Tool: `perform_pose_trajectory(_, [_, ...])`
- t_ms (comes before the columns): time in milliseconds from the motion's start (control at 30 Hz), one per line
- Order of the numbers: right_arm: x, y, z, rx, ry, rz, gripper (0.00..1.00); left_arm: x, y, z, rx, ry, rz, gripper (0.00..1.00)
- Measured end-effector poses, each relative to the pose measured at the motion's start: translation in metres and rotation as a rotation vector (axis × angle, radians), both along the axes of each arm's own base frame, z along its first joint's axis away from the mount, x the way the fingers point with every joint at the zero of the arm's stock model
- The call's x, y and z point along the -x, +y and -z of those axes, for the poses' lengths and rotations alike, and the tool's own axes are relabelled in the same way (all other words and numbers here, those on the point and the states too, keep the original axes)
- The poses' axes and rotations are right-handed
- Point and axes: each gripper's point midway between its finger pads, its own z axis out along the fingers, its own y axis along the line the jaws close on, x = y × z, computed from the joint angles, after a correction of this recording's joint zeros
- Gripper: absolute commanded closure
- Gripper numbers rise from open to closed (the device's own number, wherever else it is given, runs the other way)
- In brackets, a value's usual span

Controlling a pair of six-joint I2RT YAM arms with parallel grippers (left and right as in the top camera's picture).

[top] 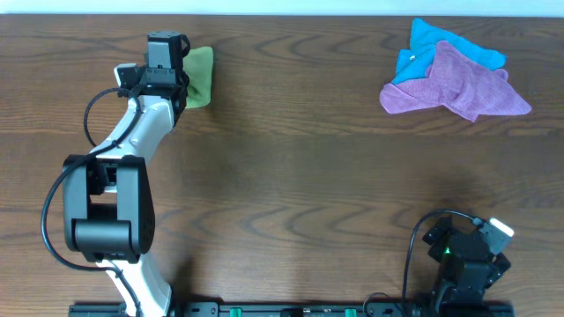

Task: Fold the cloth
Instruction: 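Carry the green cloth to the upper left with the left gripper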

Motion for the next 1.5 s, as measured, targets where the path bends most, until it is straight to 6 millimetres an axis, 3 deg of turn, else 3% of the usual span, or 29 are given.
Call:
perform_pose_trajectory(333, [0.000,0.000,0.000,0.000,0.000,0.000,0.01,0.015,-0.006,0.017,0.025,0.100,0.033,0.05])
perform_pose_trajectory(500, [0.000,0.000,0.000,0.000,0.000,0.000,0.01,0.055,-0.009,0.023,0.040,0.262,0.046,0.05])
perform_pose_trajectory(567, [0.000,0.000,0.000,0.000,0.000,0.000,0.01,0.082,-0.007,0.010,0.040,0.331,0.043,0.05])
perform_pose_trajectory(667, [0.000,0.000,0.000,0.000,0.002,0.000,0.01,0.100,-0.003,-0.011,0.039,0.346,0.040,0.05])
perform_pose_trajectory(733, [0.000,0.000,0.000,0.000,0.001,0.000,0.01,0.096,0.001,-0.026,0.020,0.300,0.057,0.05])
perform_pose_trajectory(867, [0.000,0.000,0.000,0.000,0.002,0.000,0.01,0.061,0.000,-0.057,-0.047,0.131,0.124,0.05])
perform_pose_trajectory(1000, [0.000,0.000,0.000,0.000,0.002,0.000,0.01,0.045,-0.006,-0.067,-0.075,0.059,0.147,0.05])
perform_pose_trajectory(1100, [0.000,0.000,0.000,0.000,0.002,0.000,0.01,0.042,-0.009,-0.047,-0.046,0.091,0.129,0.05])
perform_pose_trajectory(1333, [0.000,0.000,0.000,0.000,0.002,0.000,0.01,0.035,-0.009,0.023,0.093,0.177,0.013,0.00])
perform_pose_trajectory(1500, [0.000,0.000,0.000,0.000,0.002,0.000,0.01,0.025,-0.003,0.026,0.103,0.145,0.013,0.00])
